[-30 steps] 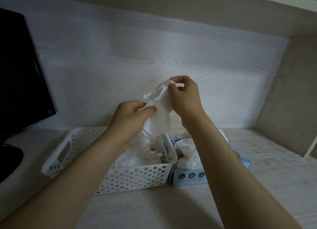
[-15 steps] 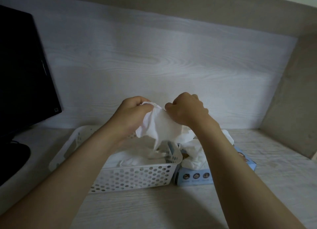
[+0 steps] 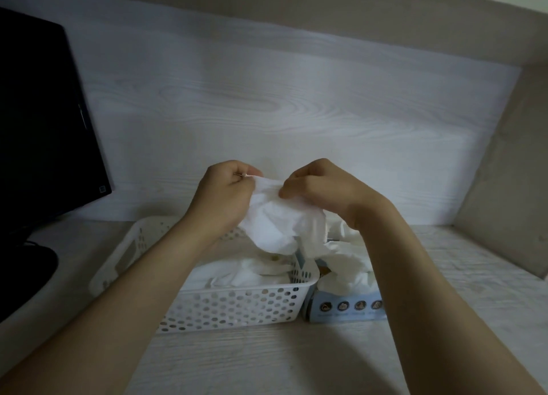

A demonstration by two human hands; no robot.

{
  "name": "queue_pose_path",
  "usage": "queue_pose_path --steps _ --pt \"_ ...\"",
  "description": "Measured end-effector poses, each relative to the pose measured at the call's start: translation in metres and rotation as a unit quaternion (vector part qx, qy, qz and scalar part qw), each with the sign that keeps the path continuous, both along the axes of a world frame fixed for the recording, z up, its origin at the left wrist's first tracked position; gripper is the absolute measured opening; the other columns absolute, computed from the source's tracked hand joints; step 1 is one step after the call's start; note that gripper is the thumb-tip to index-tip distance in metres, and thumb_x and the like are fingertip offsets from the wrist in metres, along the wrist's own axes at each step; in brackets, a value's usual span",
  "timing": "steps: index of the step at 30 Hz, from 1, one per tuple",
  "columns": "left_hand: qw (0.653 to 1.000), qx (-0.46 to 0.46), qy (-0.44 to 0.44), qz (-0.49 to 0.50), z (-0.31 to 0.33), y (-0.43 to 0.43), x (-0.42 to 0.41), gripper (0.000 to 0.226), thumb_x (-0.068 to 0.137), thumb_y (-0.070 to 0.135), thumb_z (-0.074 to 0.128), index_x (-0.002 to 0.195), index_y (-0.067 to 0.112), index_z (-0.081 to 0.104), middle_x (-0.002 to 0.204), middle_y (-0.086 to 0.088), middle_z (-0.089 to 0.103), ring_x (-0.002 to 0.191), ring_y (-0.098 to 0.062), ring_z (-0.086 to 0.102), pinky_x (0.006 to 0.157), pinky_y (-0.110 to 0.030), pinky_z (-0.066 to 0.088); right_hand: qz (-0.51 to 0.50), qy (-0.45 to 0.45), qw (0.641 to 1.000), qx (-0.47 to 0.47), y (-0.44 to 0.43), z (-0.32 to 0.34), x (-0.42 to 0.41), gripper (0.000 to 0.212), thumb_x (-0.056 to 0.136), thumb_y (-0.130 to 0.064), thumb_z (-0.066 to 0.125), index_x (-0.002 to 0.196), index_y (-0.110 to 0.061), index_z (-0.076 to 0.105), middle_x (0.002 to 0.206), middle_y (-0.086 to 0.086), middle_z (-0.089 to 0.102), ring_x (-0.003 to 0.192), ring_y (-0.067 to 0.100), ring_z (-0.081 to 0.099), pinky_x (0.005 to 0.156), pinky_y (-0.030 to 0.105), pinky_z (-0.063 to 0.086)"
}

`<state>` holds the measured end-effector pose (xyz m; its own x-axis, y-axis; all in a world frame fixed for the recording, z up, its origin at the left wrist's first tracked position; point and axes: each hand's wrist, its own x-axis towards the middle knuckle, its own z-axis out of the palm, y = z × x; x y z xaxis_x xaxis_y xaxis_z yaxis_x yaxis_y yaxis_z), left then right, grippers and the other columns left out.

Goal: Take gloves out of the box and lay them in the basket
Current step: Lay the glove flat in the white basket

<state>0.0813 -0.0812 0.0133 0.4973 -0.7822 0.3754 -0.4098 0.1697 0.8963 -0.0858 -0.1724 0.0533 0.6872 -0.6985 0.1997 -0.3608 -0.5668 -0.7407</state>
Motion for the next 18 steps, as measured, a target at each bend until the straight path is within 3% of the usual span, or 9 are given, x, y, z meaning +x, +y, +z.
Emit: queue_pose_path --steps 2,4,6,9,12,15,18 --pt "1.000 0.007 -0.014 -0.013 0.000 0.001 -0.002 0.024 0.100 0.008 0.054 0.101 0.022 0.074 0.093 0.002 0.076 0.084 -0.016 0.073 0.066 -0.029 0.054 0.027 0.000 0.999 0.037 -0.002 -0.001 -0.004 0.031 0.090 -0.023 0.068 0.060 -0.019 0.070 0.066 0.004 0.067 0.061 0.018 0.064 0.062 0.031 0.049" --pt "1.000 0.006 -0.006 -0.026 0.003 0.001 -0.004 0.022 0.100 0.008 0.055 0.101 0.020 0.073 0.093 -0.001 0.076 0.079 -0.016 0.072 0.064 -0.028 0.053 0.054 -0.021 0.990 0.129 -0.008 -0.003 -0.009 0.019 0.087 -0.023 0.069 0.072 -0.013 0.071 0.075 0.010 0.067 0.069 0.025 0.065 0.064 0.033 0.048" --pt "0.999 0.009 0.020 -0.044 0.008 0.002 -0.006 0.022 0.097 0.006 0.054 0.098 0.018 0.071 0.094 -0.006 0.073 0.076 -0.022 0.068 0.055 -0.028 0.050 0.053 -0.013 0.984 0.172 -0.013 -0.005 -0.013 0.024 0.080 -0.028 0.072 0.085 -0.005 0.071 0.083 0.017 0.068 0.076 0.033 0.065 0.068 0.036 0.049" --pt "0.996 0.065 0.013 -0.061 0.008 0.002 -0.002 0.025 0.095 0.004 0.048 0.106 0.024 0.060 0.094 -0.011 0.062 0.066 -0.024 0.058 0.042 -0.025 0.042 -0.001 0.106 0.993 0.051 -0.016 -0.006 -0.012 0.036 0.078 -0.046 0.082 0.085 -0.011 0.079 0.087 0.008 0.078 0.083 0.033 0.074 0.075 0.041 0.057" --pt "0.981 0.162 -0.077 -0.078 -0.001 0.005 0.015 0.032 0.095 0.001 0.040 0.105 0.030 0.051 0.095 -0.013 0.056 0.066 -0.027 0.050 0.042 -0.027 0.038 -0.055 0.187 0.980 -0.044 -0.010 -0.009 -0.004 0.037 0.078 -0.057 0.084 0.087 -0.022 0.082 0.090 -0.003 0.080 0.087 0.017 0.075 0.083 0.035 0.059" --pt "0.953 0.241 -0.172 -0.055 -0.009 0.005 0.037 0.037 0.093 -0.006 0.037 0.091 0.024 0.058 0.092 -0.015 0.057 0.060 -0.028 0.051 0.040 -0.025 0.039 -0.075 0.214 0.969 -0.093 -0.012 -0.018 0.004 0.026 0.079 -0.049 0.087 0.088 -0.025 0.082 0.085 -0.006 0.078 0.081 0.012 0.073 0.074 0.028 0.059" --pt "0.916 0.317 -0.239 -0.053 -0.011 0.005 0.048 0.046 0.091 -0.010 0.036 0.074 0.023 0.064 0.089 -0.012 0.060 0.069 -0.028 0.055 0.049 -0.029 0.043 -0.055 0.233 0.962 -0.128 -0.014 -0.025 0.009 0.013 0.086 -0.038 0.082 0.086 -0.025 0.083 0.080 -0.006 0.077 0.075 0.011 0.074 0.063 0.024 0.058"
